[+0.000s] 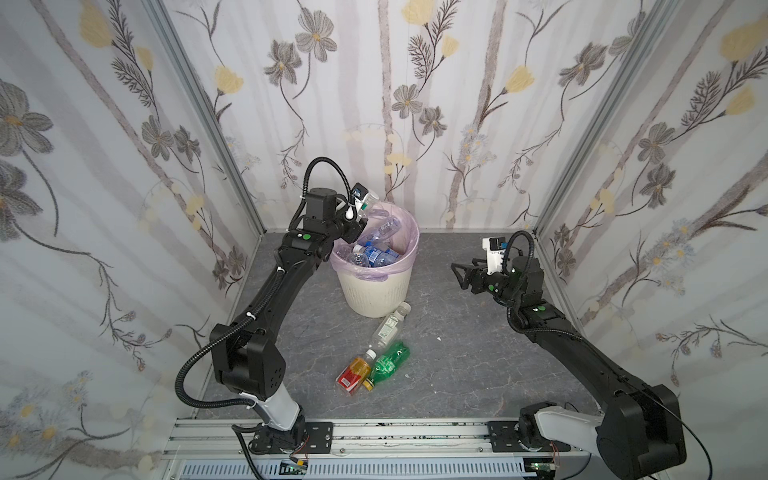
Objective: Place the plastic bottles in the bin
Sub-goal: 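Lift the green-labelled bottle with the left gripper and carry it over the bin, then open the left gripper to drop the bottle into the bin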
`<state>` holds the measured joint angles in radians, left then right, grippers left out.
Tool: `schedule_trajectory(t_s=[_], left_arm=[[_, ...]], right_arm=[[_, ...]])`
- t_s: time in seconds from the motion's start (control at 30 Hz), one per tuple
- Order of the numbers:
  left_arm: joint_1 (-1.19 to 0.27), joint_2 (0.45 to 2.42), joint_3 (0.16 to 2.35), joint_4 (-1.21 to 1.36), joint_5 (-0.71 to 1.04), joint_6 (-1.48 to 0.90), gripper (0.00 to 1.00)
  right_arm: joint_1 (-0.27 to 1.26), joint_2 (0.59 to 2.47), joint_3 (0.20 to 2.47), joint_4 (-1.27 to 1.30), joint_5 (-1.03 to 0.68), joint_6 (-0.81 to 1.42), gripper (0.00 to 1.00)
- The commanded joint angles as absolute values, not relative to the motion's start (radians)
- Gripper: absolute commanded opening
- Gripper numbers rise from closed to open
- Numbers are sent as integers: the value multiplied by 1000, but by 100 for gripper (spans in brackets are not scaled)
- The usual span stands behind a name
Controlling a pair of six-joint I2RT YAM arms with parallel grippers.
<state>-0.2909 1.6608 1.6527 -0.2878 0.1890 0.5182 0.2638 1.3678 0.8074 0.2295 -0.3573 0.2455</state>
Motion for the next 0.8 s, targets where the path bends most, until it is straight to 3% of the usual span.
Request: schedule_trajectory(t_s=[0.0, 0.17, 0.53, 0.77], left_arm=[[-288, 1650, 1648, -245, 217, 501, 67], [-286, 1637, 1640, -244, 210, 492, 76], [-276, 1542, 1608, -242, 190, 400, 78], [-267, 1369, 1447, -242, 91, 330, 83]], right_arm=[[265, 1376, 812, 276, -373, 258, 86], [265, 1376, 813, 274, -376, 259, 86], [264, 1382, 818, 267, -383, 259, 86], [268, 1384, 836, 212, -396, 241, 86]])
